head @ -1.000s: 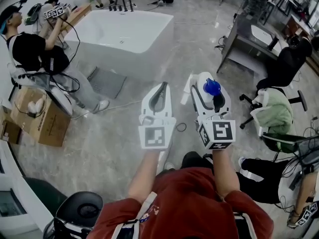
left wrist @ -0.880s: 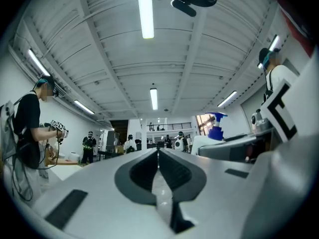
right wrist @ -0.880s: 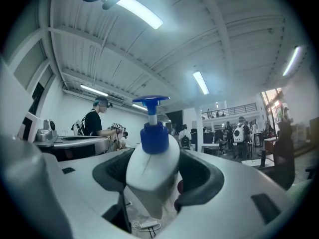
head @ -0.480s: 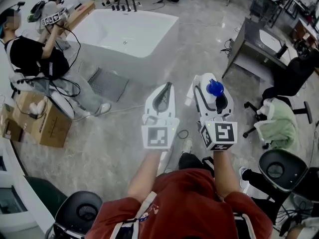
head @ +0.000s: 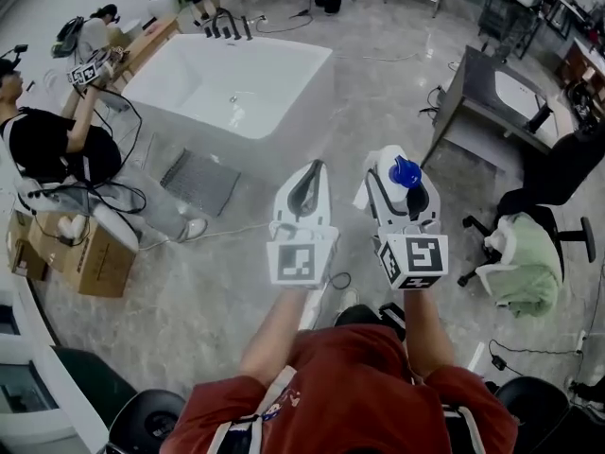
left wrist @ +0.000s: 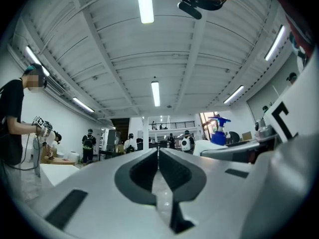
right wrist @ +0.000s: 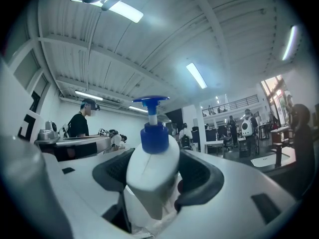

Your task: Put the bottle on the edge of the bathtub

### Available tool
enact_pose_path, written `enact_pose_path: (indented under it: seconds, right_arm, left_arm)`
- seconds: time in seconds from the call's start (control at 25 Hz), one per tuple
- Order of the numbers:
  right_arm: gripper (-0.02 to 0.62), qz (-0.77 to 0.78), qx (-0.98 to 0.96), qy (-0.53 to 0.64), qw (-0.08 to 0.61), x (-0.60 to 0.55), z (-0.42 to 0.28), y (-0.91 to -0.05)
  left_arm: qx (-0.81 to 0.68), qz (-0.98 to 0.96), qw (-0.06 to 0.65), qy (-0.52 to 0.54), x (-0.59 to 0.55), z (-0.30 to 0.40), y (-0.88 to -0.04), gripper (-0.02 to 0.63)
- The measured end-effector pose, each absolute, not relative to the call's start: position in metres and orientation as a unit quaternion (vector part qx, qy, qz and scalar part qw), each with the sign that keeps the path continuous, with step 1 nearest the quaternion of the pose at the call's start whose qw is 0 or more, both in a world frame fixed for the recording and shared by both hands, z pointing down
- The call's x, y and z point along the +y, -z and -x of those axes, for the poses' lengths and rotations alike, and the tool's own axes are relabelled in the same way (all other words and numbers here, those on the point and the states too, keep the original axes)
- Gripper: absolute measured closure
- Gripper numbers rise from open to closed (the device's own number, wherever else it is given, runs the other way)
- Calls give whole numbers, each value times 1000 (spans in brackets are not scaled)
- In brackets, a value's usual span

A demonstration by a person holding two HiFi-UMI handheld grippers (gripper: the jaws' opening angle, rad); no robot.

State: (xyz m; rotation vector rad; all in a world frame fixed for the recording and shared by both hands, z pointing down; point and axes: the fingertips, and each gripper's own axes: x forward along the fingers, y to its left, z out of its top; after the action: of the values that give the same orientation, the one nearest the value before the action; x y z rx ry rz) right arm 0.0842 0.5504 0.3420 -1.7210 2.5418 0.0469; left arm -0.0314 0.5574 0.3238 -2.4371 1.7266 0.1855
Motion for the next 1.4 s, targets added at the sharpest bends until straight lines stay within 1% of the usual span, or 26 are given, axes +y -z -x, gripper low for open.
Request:
enact_pose_path:
  seconds: [0.2, 0.72, 1.0, 1.4]
  right_arm:
    - [311, 562, 826, -8, 39, 518, -112, -345]
    - [311, 568, 822, 2, 47, 474, -146, -352]
    - [311, 567, 823, 0, 40, 429, -142, -357]
    - [313, 565, 824, -4, 35, 324, -124, -356]
  left_arm:
    - [575, 812, 79, -59, 523, 4, -325, 588]
    - [570, 817, 74, -49, 475, -27, -333, 588]
    - [566, 819, 70, -55, 431, -27, -339, 588]
    - [566, 819, 70, -62, 325, -14, -339, 588]
